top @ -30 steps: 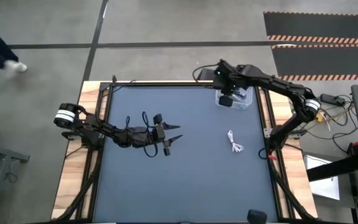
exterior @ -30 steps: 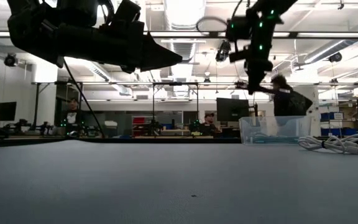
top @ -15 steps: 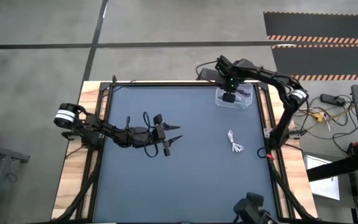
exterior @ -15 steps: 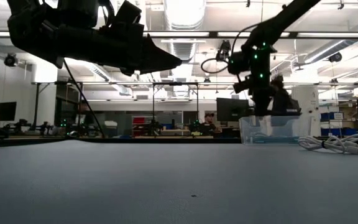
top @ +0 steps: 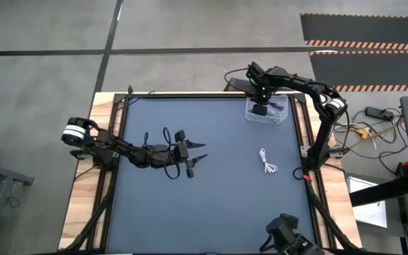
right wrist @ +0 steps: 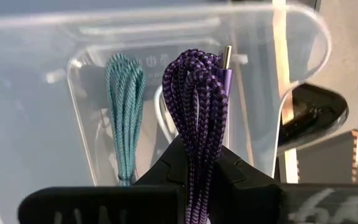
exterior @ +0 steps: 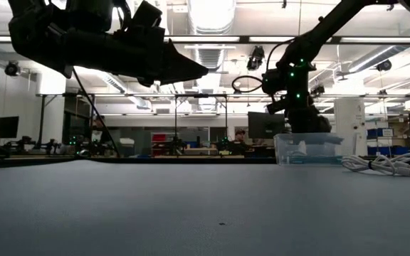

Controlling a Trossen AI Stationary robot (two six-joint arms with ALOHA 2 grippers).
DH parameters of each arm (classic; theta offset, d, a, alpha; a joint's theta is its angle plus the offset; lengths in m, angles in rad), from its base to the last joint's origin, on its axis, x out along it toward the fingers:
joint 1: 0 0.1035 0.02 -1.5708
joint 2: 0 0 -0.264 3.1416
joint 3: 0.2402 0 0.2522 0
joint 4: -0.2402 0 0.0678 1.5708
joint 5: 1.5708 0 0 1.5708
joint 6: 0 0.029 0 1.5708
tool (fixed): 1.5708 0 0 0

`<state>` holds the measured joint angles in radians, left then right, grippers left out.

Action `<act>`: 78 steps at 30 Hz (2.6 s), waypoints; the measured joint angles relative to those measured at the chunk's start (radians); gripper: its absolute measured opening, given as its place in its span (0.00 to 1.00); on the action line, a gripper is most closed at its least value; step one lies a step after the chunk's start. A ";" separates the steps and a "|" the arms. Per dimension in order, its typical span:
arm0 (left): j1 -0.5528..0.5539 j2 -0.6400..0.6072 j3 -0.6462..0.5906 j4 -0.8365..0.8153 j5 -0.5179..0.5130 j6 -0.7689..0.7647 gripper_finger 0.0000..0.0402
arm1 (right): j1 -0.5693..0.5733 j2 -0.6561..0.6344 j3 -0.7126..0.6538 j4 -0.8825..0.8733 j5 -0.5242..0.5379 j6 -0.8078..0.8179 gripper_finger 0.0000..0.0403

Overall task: Pick and place USB-C Cables
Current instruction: Put the violet charger cable into the bin, then put the white charger cable into the bin

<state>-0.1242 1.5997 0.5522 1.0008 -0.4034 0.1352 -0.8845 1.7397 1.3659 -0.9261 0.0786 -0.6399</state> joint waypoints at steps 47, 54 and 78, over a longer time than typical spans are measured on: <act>0.000 0.000 0.000 -0.001 -0.001 0.000 0.42 | 0.000 0.115 0.000 0.045 -0.001 0.014 0.23; 0.000 0.000 0.000 -0.001 -0.001 0.000 0.42 | 0.000 0.064 -0.001 0.014 0.012 0.052 0.25; 0.000 0.001 0.000 0.000 -0.001 0.000 0.42 | 0.291 -0.423 -0.085 -0.056 -0.280 0.710 0.23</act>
<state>-0.1244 1.6005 0.5518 1.0012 -0.4046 0.1356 -0.5939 1.3166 1.2808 -0.9825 -0.2013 0.0703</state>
